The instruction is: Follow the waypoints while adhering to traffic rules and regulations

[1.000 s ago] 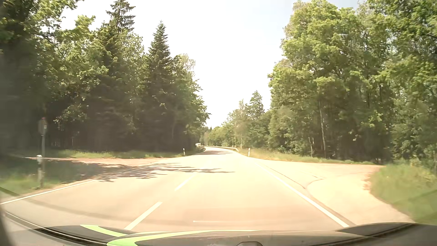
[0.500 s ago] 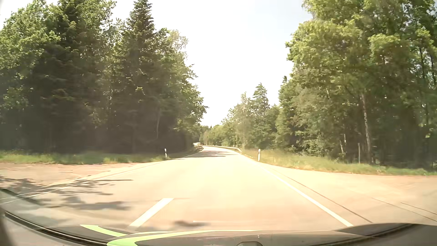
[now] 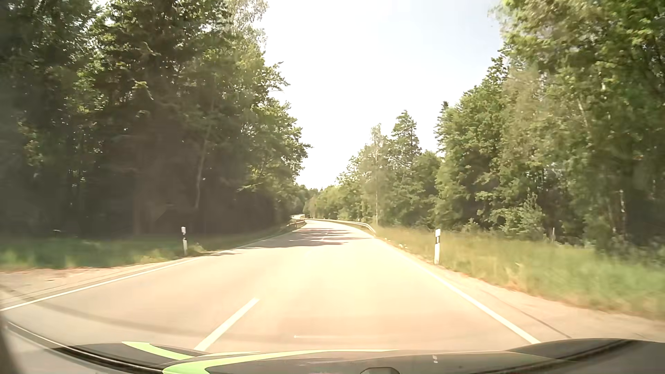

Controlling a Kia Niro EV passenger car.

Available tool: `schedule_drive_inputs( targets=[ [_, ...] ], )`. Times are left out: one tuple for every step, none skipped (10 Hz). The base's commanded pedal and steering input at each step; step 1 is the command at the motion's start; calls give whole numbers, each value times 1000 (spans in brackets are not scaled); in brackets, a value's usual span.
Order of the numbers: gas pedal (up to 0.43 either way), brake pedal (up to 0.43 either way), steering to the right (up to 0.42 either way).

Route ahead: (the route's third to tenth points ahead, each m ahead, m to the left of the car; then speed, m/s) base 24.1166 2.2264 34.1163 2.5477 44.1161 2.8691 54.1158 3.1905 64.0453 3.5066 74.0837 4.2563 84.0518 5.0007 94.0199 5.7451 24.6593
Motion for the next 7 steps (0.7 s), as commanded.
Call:
schedule_drive_inputs(
  targets=[
    [469, 0, -1],
    [469, 0, -1],
    [469, 0, -3],
    [469, 0, -3],
    [469, 0, -3],
    [469, 0, -3],
    [469, 0, -3]
  ],
)
